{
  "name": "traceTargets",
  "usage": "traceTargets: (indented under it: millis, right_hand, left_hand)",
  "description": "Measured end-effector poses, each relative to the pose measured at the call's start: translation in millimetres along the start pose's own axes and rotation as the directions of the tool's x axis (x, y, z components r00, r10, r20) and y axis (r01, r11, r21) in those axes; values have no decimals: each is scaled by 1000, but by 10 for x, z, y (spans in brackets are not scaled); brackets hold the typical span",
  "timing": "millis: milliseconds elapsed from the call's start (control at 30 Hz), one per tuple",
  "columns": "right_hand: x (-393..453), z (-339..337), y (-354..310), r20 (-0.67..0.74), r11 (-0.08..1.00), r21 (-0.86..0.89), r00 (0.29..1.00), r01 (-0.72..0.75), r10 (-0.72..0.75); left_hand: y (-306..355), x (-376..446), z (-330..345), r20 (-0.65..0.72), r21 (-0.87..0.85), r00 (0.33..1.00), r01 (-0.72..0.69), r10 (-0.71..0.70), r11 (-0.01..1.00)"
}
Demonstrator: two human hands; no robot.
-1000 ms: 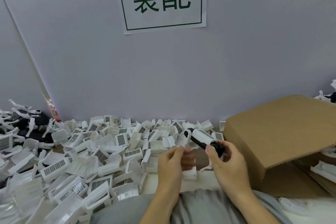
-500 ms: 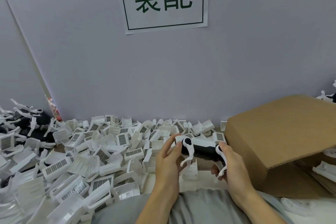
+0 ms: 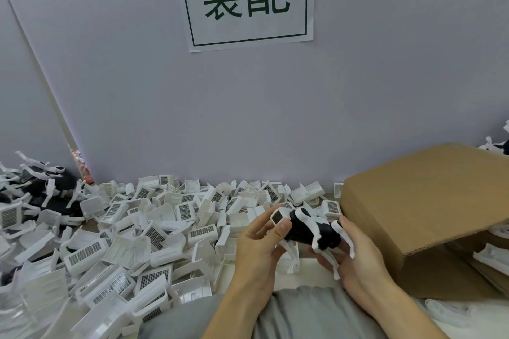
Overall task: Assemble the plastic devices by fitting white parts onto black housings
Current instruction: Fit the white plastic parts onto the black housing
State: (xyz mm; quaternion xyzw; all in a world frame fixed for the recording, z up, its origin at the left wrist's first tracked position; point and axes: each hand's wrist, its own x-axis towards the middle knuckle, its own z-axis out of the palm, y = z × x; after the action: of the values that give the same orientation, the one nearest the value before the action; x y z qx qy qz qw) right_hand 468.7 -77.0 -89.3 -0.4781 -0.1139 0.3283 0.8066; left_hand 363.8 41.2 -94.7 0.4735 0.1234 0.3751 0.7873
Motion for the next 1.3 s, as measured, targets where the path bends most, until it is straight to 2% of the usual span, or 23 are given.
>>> traceTargets:
  millis: [133, 267, 400, 567, 700, 800, 900, 1033, 1133, 1300]
  right_hand:
    - [-15, 20, -3, 36, 999, -39, 999, 23, -22]
    - [-54, 68, 7, 151, 986, -154, 985, -61, 84]
    - [-35, 60, 30, 161, 979, -166, 976, -116, 143]
    - [-21, 28, 26, 193, 963, -250, 969, -102, 153]
    - [-19, 17, 44, 230, 978, -197, 966, -70, 116]
    - [13, 24, 71, 155, 995, -64, 984, -78, 88]
    - [14, 39, 33, 110, 994, 34, 989, -102, 98]
    - [-25, 40, 41, 189, 966, -195, 960, -170, 207]
    - [-41, 76, 55, 129, 951, -262, 971, -163, 202]
    - [-80, 121, -77, 28, 918, -378, 990, -116, 137]
  left_hand:
    - [23, -13, 16, -62, -5, 998, 21, -21, 1000]
    - [6, -10, -8, -163, -12, 984, 71, -72, 997]
    - [18, -18, -7, -201, -19, 969, 141, -142, 990]
    - [39, -36, 9, -225, -30, 963, 143, -146, 989]
    - [54, -43, 20, -268, -49, 955, 118, -126, 992]
    - [60, -37, 50, -274, -38, 950, 144, -149, 989]
    - [21, -45, 72, -212, 48, 965, 166, -153, 985]
    - [-45, -37, 58, -196, 140, 973, 152, -123, 978]
    - [-67, -22, 28, -187, 198, 978, 130, -93, 972]
    - [-99, 7, -5, -184, 200, 979, 129, -92, 971]
